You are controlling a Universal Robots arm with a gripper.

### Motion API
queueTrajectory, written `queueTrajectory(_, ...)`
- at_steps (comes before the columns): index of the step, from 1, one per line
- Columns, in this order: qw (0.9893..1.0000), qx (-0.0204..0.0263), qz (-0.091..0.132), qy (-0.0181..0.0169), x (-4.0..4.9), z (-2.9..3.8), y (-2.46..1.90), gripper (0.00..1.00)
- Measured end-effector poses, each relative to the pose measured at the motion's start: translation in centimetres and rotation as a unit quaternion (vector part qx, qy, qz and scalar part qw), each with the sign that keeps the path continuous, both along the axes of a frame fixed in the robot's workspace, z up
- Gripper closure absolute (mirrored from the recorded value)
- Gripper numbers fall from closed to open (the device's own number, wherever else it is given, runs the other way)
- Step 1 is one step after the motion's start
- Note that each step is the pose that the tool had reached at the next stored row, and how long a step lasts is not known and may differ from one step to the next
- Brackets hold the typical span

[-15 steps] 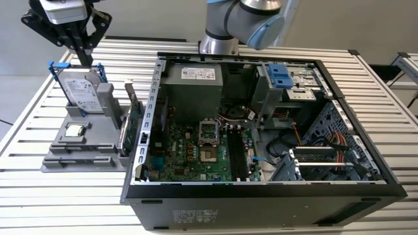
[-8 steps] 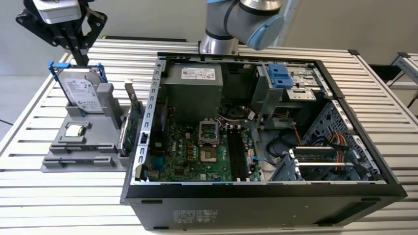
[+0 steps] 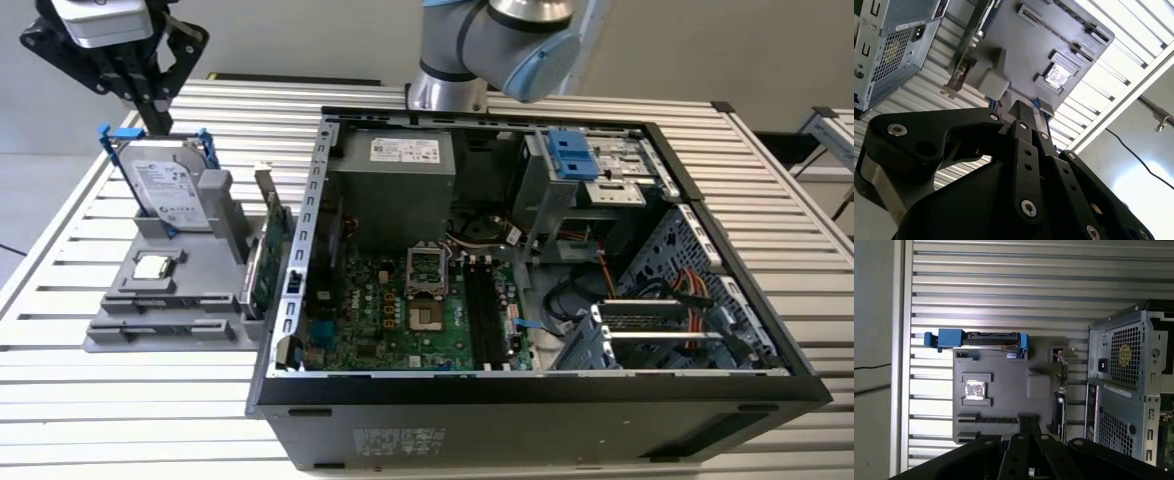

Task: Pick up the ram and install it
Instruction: 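Reach for the ram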

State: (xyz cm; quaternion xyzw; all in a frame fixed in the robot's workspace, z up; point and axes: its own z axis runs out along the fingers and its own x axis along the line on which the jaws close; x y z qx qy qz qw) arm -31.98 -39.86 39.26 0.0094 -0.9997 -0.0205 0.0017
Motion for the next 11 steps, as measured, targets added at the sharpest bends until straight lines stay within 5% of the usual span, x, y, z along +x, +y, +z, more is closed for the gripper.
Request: queueTrajectory(11,1.0000,0.0000,0.002,0.0000,-1.03,0.00,0.00,1.00)
